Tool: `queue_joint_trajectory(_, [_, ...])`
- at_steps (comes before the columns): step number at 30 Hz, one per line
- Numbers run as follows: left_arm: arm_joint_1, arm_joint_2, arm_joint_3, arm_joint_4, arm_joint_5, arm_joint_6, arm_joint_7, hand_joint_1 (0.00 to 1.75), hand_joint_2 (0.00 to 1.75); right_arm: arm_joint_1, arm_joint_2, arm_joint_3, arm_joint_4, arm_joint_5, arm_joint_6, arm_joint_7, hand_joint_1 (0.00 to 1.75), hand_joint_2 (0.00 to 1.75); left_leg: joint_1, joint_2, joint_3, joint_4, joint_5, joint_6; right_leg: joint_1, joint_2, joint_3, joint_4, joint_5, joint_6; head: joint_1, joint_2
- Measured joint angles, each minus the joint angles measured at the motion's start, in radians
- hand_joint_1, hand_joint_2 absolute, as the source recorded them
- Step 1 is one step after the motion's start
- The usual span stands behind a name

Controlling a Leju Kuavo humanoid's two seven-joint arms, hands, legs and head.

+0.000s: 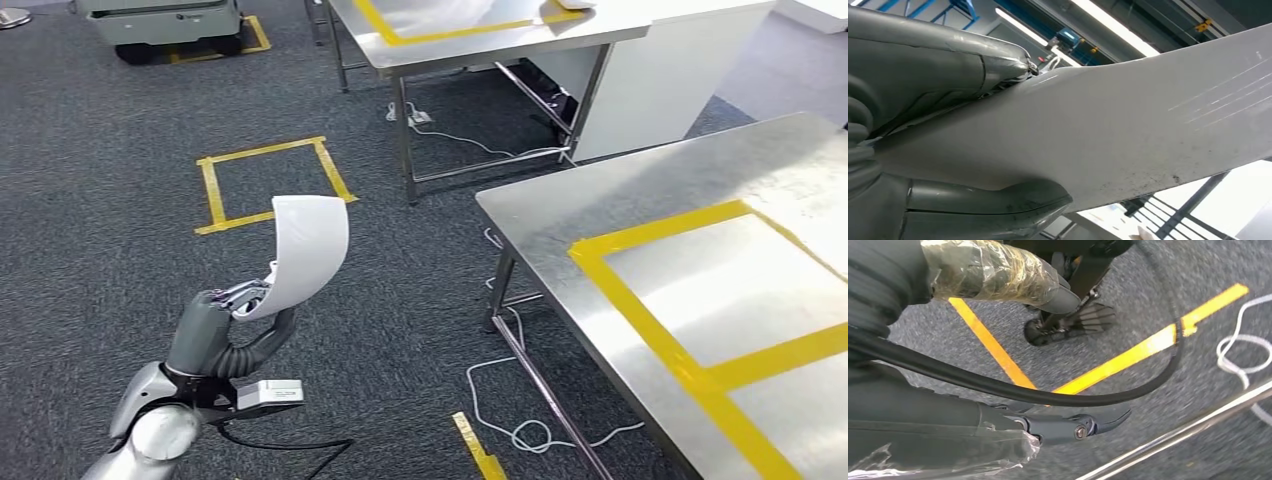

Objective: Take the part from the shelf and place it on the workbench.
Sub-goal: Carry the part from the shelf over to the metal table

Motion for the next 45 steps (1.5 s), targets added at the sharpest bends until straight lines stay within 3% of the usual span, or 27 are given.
queue_joint_trajectory(1, [-0.001,0.0,0.001,0.002,-0.003,0.0,0.003,1.75,1.75,0.0,0.0,-0.001,0.0,0.0,0.0,0.001,0.0,1.75,0.002,0.01,-0.002,0.01,-0.007,-0.01,0.0,-0.017,0.034,-0.062,0.019,0.007,0.001,0.0])
queue_joint_trajectory(2, [-0.002,0.0,0.001,0.003,-0.004,0.0,0.004,1.75,1.75,-0.002,0.001,-0.001,0.0,0.001,0.001,0.002,0.0,1.75,0.003,0.019,-0.005,0.024,-0.015,-0.02,0.0,-0.028,0.061,-0.108,0.032,0.005,0.003,0.0])
queue_joint_trajectory(4, [-0.003,0.001,0.002,0.004,-0.006,0.0,0.005,1.75,1.75,-0.002,0.002,-0.003,0.001,0.001,0.002,0.002,0.0,1.75,0.001,0.031,-0.01,0.042,-0.023,-0.034,0.006,-0.031,0.076,-0.131,0.029,-0.015,0.002,0.0])
queue_joint_trajectory(6, [-0.004,0.0,0.0,0.005,-0.008,0.0,0.005,1.75,1.75,0.0,0.002,-0.005,0.001,0.001,0.002,0.003,0.0,1.75,0.005,0.039,-0.011,0.05,-0.028,-0.04,0.006,-0.013,0.073,-0.128,0.033,-0.037,0.0,0.0])
queue_joint_trajectory(8, [-0.005,0.0,0.001,0.006,-0.008,0.0,0.005,1.75,1.75,0.0,0.002,-0.006,0.001,0.001,0.001,0.003,0.0,1.75,0.011,0.011,-0.022,0.089,-0.06,-0.049,0.006,0.004,0.071,-0.129,0.038,-0.049,-0.003,0.0])
queue_joint_trajectory(11, [-0.004,0.002,0.003,0.01,-0.009,-0.001,0.011,1.75,1.75,-0.003,0.002,-0.007,0.0,0.003,0.001,0.008,0.0,1.75,0.017,-0.045,-0.093,0.264,-0.16,-0.057,0.008,0.033,0.063,-0.13,0.046,-0.063,-0.006,0.0])
queue_joint_trajectory(12, [-0.004,0.002,0.003,0.012,-0.011,-0.003,0.015,1.75,1.75,-0.003,0.002,-0.007,0.0,0.003,0.002,0.011,0.0,1.75,0.017,-0.051,-0.115,0.313,-0.178,-0.056,0.01,0.045,0.059,-0.13,0.048,-0.066,-0.006,0.0])
queue_joint_trajectory(13, [-0.004,0.003,0.004,0.015,-0.012,-0.005,0.02,1.75,1.75,-0.002,0.002,-0.008,0.0,0.004,0.004,0.013,0.0,1.75,0.017,-0.054,-0.123,0.332,-0.176,-0.053,0.012,0.057,0.057,-0.13,0.051,-0.068,-0.006,0.0])
queue_joint_trajectory(15, [-0.007,0.005,0.005,0.02,-0.018,-0.012,0.026,1.75,1.75,-0.001,0.003,-0.008,0.001,0.004,0.008,0.014,0.0,1.75,0.015,-0.068,-0.088,0.258,-0.117,-0.039,0.015,0.082,0.053,-0.13,0.056,-0.068,-0.006,0.0])
queue_joint_trajectory(17, [-0.012,0.007,0.006,0.023,-0.023,-0.016,0.028,1.75,1.75,-0.002,0.007,-0.009,0.001,0.004,0.01,0.014,0.0,1.75,0.011,-0.114,-0.028,0.128,-0.057,-0.019,0.016,0.106,0.048,-0.13,0.064,-0.065,-0.005,0.0])
queue_joint_trajectory(19, [-0.016,0.008,0.007,0.025,-0.027,-0.016,0.029,1.75,1.75,-0.002,0.011,-0.01,0.001,0.004,0.01,0.014,0.0,1.75,0.008,-0.142,-0.001,0.064,-0.042,-0.007,0.012,0.128,0.037,-0.131,0.073,-0.055,-0.007,0.0])
queue_joint_trajectory(21, [-0.019,0.007,0.007,0.027,-0.031,-0.014,0.029,1.75,1.75,0.001,0.012,-0.013,0.001,0.008,0.005,0.021,0.0,1.75,0.009,-0.125,0.0,0.05,-0.039,-0.005,0.008,0.145,0.026,-0.132,0.081,-0.041,-0.009,0.0])
queue_joint_trajectory(23, [-0.018,0.006,0.007,0.03,-0.033,-0.01,0.028,1.75,1.75,0.008,0.011,-0.016,0.001,0.017,-0.004,0.033,0.0,1.75,0.013,-0.1,0.003,0.032,-0.028,-0.006,0.012,0.109,0.007,-0.11,0.062,-0.033,-0.006,0.0])
queue_joint_trajectory(25, [-0.01,0.004,0.009,0.035,-0.029,-0.001,0.025,1.75,1.75,0.011,0.011,-0.017,0.001,0.027,-0.01,0.039,0.0,1.75,0.013,-0.071,0.002,0.022,-0.02,-0.005,0.015,0.047,-0.035,-0.018,-0.001,-0.026,0.0,0.0])
queue_joint_trajectory(27, [0.002,0.004,0.009,0.043,-0.024,0.006,0.02,1.75,1.75,0.013,0.011,-0.017,0.001,0.036,-0.01,0.041,0.0,1.75,0.011,-0.04,-0.004,0.022,-0.018,-0.004,0.014,0.024,-0.08,0.101,-0.06,-0.017,0.002,0.0])
queue_joint_trajectory(28, [0.006,0.004,0.009,0.048,-0.022,0.009,0.019,1.75,1.75,0.014,0.011,-0.017,0.001,0.039,-0.01,0.041,0.0,1.75,0.011,-0.025,-0.006,0.024,-0.018,-0.004,0.013,0.02,-0.084,0.129,-0.067,-0.012,0.002,0.0])
queue_joint_trajectory(29, [0.007,0.004,0.009,0.052,-0.021,0.012,0.018,1.75,1.75,0.016,0.011,-0.017,0.001,0.042,-0.01,0.042,0.0,1.75,0.011,-0.011,-0.007,0.025,-0.018,-0.005,0.012,0.016,-0.068,0.116,-0.057,-0.009,0.002,0.0])
queue_joint_trajectory(31, [0.007,0.004,0.009,0.059,-0.018,0.015,0.016,1.75,1.75,0.019,0.01,-0.017,0.0,0.044,-0.01,0.043,0.0,1.75,0.011,0.014,-0.008,0.031,-0.02,-0.01,0.011,-0.01,0.015,-0.006,-0.007,-0.005,0.002,0.0])
queue_joint_trajectory(33, [0.005,0.004,0.011,0.062,-0.017,0.018,0.016,1.75,1.75,0.016,0.008,-0.017,-0.001,0.047,-0.01,0.043,0.0,1.75,0.005,0.033,-0.01,0.043,-0.026,-0.02,0.013,-0.045,0.085,-0.118,0.02,-0.015,0.002,0.0])
queue_joint_trajectory(34, [0.004,0.004,0.011,0.062,-0.017,0.019,0.015,1.75,1.75,0.014,0.008,-0.017,-0.001,0.049,-0.009,0.043,0.0,1.75,0.002,0.041,-0.011,0.048,-0.028,-0.025,0.015,-0.054,0.097,-0.138,0.021,-0.024,0.0,0.0])
queue_joint_trajectory(36, [0.001,0.004,0.011,0.063,-0.016,0.02,0.014,1.75,1.75,0.015,0.008,-0.016,-0.001,0.054,-0.007,0.042,0.0,1.75,-0.001,0.056,-0.012,0.052,-0.029,-0.032,0.016,-0.037,0.093,-0.14,0.023,-0.041,-0.002,0.0])
queue_joint_trajectory(37, [-0.001,0.003,0.011,0.063,-0.016,0.021,0.014,1.75,1.75,0.017,0.008,-0.016,-0.001,0.056,-0.006,0.042,0.0,1.75,0.002,0.048,-0.012,0.055,-0.034,-0.037,0.015,-0.029,0.092,-0.141,0.026,-0.047,-0.002,0.0])
queue_joint_trajectory(39, [-0.005,0.003,0.012,0.064,-0.016,0.023,0.014,1.75,1.75,0.016,0.008,-0.017,-0.002,0.058,-0.005,0.04,0.0,1.75,0.009,-0.001,-0.029,0.101,-0.073,-0.049,0.011,-0.01,0.088,-0.144,0.033,-0.058,-0.004,0.0])
queue_joint_trajectory(40, [-0.006,0.003,0.014,0.066,-0.017,0.023,0.014,1.75,1.75,0.014,0.008,-0.017,-0.002,0.06,-0.004,0.038,0.0,1.75,0.013,-0.031,-0.051,0.154,-0.108,-0.054,0.01,0.001,0.085,-0.144,0.036,-0.063,-0.005,0.0])
queue_joint_trajectory(42, [-0.006,0.004,0.018,0.073,-0.02,0.024,0.019,1.75,1.75,0.01,0.008,-0.017,-0.002,0.063,-0.003,0.037,0.0,1.75,0.016,-0.053,-0.107,0.287,-0.172,-0.058,0.01,0.026,0.078,-0.143,0.041,-0.068,-0.005,0.0])
queue_joint_trajectory(44, [-0.009,0.004,0.02,0.082,-0.026,0.024,0.025,1.75,1.75,0.012,0.008,-0.017,-0.002,0.068,-0.003,0.036,0.0,1.75,0.017,-0.055,-0.129,0.339,-0.173,-0.056,0.01,0.052,0.075,-0.143,0.044,-0.068,-0.005,0.0])
queue_joint_trajectory(45, [-0.012,0.004,0.021,0.087,-0.03,0.024,0.029,1.75,1.75,0.013,0.008,-0.017,-0.002,0.071,-0.002,0.036,0.0,1.75,0.018,-0.059,-0.114,0.307,-0.143,-0.053,0.01,0.065,0.075,-0.143,0.046,-0.067,-0.005,0.0])
